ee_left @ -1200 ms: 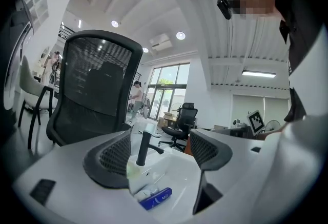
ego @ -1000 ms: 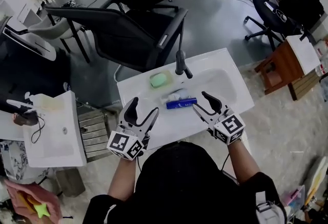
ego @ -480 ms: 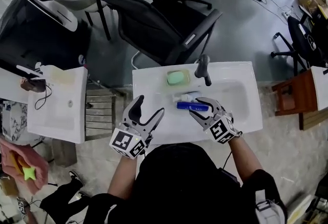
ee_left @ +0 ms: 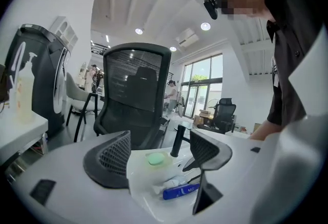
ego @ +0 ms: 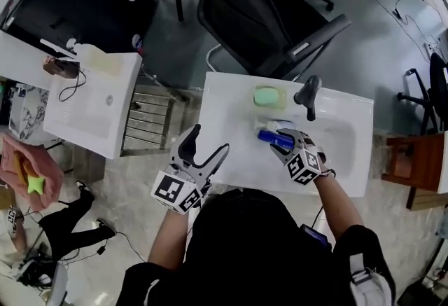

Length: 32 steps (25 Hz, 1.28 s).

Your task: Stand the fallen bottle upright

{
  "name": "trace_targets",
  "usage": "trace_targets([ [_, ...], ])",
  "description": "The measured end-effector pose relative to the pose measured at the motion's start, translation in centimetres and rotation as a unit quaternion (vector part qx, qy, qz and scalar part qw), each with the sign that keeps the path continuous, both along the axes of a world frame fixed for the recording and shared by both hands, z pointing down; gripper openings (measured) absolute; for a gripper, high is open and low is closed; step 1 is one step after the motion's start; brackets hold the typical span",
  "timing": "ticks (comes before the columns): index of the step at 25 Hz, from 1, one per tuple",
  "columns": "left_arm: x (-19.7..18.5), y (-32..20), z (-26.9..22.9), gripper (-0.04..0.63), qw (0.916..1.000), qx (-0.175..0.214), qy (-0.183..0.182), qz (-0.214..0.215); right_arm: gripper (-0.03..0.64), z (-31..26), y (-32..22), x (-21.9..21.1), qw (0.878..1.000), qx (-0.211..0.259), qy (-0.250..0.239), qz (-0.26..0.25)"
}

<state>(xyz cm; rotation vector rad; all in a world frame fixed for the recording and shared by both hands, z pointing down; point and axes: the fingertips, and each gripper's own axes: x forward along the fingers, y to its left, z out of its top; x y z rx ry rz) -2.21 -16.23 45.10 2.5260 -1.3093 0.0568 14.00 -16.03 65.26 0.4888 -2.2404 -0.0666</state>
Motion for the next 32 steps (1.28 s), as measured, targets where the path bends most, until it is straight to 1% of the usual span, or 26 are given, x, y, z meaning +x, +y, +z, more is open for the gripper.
trace_targets([
  [2,-0.9,0.3,0.2,0.359,0.9999,-0.002,-0.002,-0.017,0.209,1.6,-0.2,-0.2,1.000,-0.013,0.017,-0.011],
  [5,-1.8,0.7,0.3,0.359,0.9994,-0.006,-0.006,-0.034,0.209,3.8,-0.4,-0.1,0.998,-0.015,0.056,-0.035],
  [8,-2.4,1.2,0.4,0.359,0.9990,-0.010,-0.010,-0.042,0.208,6.5,-0.2,0.1,0.992,-0.019,0.107,-0.065],
  [11,-2.8,1.9,0.7,0.359,0.9987,-0.019,-0.010,-0.045,0.209,8.7,-0.1,0.5,0.987,-0.033,0.140,-0.071],
  [14,-3.5,2.5,1.0,0.359,0.9984,-0.027,-0.013,-0.049,0.209,9.8,-0.3,0.3,0.986,-0.041,0.151,-0.059],
  [21,-5.3,3.1,1.3,0.359,0.9975,-0.035,-0.017,-0.059,0.209,11.1,0.0,0.0,0.981,-0.058,0.174,-0.058],
  [26,-5.9,3.1,1.4,0.359,0.9973,-0.037,-0.003,-0.063,0.209,11.7,0.3,-0.2,0.978,-0.062,0.191,-0.057],
  [32,-6.7,2.8,1.8,0.359,0.9967,-0.044,0.000,-0.069,0.202,12.2,0.7,-0.5,0.972,-0.073,0.213,-0.067],
])
